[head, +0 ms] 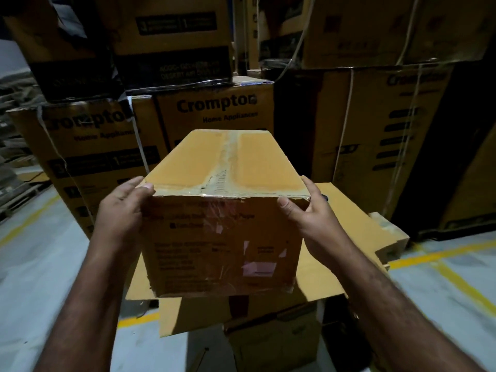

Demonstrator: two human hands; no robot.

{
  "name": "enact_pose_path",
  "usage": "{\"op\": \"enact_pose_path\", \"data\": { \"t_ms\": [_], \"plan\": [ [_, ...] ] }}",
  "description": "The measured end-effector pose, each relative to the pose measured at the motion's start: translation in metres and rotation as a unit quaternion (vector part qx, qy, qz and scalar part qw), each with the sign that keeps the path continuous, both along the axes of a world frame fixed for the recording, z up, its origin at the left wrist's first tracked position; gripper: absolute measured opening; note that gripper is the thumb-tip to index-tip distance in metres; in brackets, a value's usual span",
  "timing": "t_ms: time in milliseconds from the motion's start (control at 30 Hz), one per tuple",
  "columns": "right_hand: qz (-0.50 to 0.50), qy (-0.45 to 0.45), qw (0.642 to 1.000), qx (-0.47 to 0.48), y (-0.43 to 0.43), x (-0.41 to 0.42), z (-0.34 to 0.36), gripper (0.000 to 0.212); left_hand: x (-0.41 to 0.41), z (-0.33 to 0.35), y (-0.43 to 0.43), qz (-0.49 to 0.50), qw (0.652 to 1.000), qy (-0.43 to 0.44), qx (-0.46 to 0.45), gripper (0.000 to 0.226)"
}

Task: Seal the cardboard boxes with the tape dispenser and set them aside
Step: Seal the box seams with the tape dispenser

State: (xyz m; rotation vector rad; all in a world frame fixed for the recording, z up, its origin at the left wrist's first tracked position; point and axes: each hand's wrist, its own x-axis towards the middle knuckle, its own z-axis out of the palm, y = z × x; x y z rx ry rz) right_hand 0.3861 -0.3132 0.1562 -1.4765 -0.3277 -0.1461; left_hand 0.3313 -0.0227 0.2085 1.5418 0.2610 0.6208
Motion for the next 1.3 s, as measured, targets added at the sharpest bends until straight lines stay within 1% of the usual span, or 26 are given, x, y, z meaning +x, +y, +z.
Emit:
{"op": "enact_pose_path", "data": {
  "t_ms": [133, 267, 433, 533, 567, 667, 700, 767, 833, 867, 900, 933, 1033, 1100, 1167, 1200, 1300],
  "plan": [
    [-0.021, -0.008, 1.000, 0.002, -0.027, -0.008, 0.013, 0.103, 0.001, 0.019, -0.028, -0.031, 0.999, -0.023, -0.008, 0.038],
    [-0.053, -0.033, 0.998, 0.028, -0.057, -0.024, 0.030, 0.105, 0.010, 0.031, -0.058, -0.075, 0.997, -0.031, -0.019, 0.039],
    [-0.138, -0.035, 0.989, 0.045, -0.098, -0.060, 0.039, 0.108, 0.031, 0.035, -0.103, -0.152, 0.987, -0.032, -0.028, 0.038],
    [-0.214, -0.031, 0.974, 0.066, -0.124, -0.080, 0.037, 0.101, 0.045, 0.031, -0.139, -0.210, 0.977, -0.028, -0.031, 0.037],
    [-0.248, -0.027, 0.966, 0.066, -0.133, -0.087, 0.037, 0.101, 0.051, 0.029, -0.152, -0.231, 0.972, -0.025, -0.031, 0.036],
    [-0.357, -0.012, 0.933, 0.052, -0.156, -0.111, 0.041, 0.111, 0.066, 0.024, -0.195, -0.294, 0.955, -0.022, -0.037, 0.035],
    [-0.387, -0.010, 0.920, 0.052, -0.162, -0.119, 0.042, 0.109, 0.071, 0.022, -0.210, -0.316, 0.948, -0.019, -0.038, 0.036],
    [-0.442, -0.002, 0.895, 0.060, -0.176, -0.133, 0.042, 0.092, 0.079, 0.018, -0.241, -0.359, 0.932, -0.012, -0.046, 0.037],
    [-0.492, 0.004, 0.867, 0.073, -0.192, -0.144, 0.040, 0.066, 0.084, 0.014, -0.271, -0.404, 0.913, -0.001, -0.061, 0.037],
    [-0.519, 0.007, 0.851, 0.077, -0.201, -0.149, 0.040, 0.057, 0.086, 0.012, -0.285, -0.425, 0.903, 0.010, -0.065, 0.037],
    [-0.548, 0.015, 0.833, 0.073, -0.208, -0.153, 0.041, 0.053, 0.088, 0.009, -0.298, -0.445, 0.892, 0.023, -0.070, 0.038],
    [-0.569, 0.023, 0.819, 0.065, -0.216, -0.155, 0.042, 0.053, 0.090, 0.006, -0.310, -0.465, 0.882, 0.037, -0.075, 0.038],
    [-0.621, 0.048, 0.782, 0.034, -0.238, -0.160, 0.046, 0.068, 0.093, -0.006, -0.343, -0.517, 0.848, 0.079, -0.090, 0.039],
    [-0.648, 0.061, 0.759, 0.006, -0.253, -0.164, 0.046, 0.066, 0.094, -0.018, -0.363, -0.542, 0.828, 0.106, -0.097, 0.036],
    [-0.660, 0.073, 0.747, -0.026, -0.266, -0.166, 0.042, 0.057, 0.092, -0.031, -0.378, -0.560, 0.813, 0.130, -0.097, 0.021],
    [-0.661, 0.084, 0.745, -0.033, -0.274, -0.167, 0.037, 0.059, 0.092, -0.037, -0.384, -0.565, 0.808, 0.141, -0.092, 0.016],
    [-0.675, 0.122, 0.727, -0.026, -0.299, -0.165, 0.019, 0.069, 0.094, -0.050, -0.408, -0.575, 0.799, 0.164, -0.062, 0.017]
  ]
}}
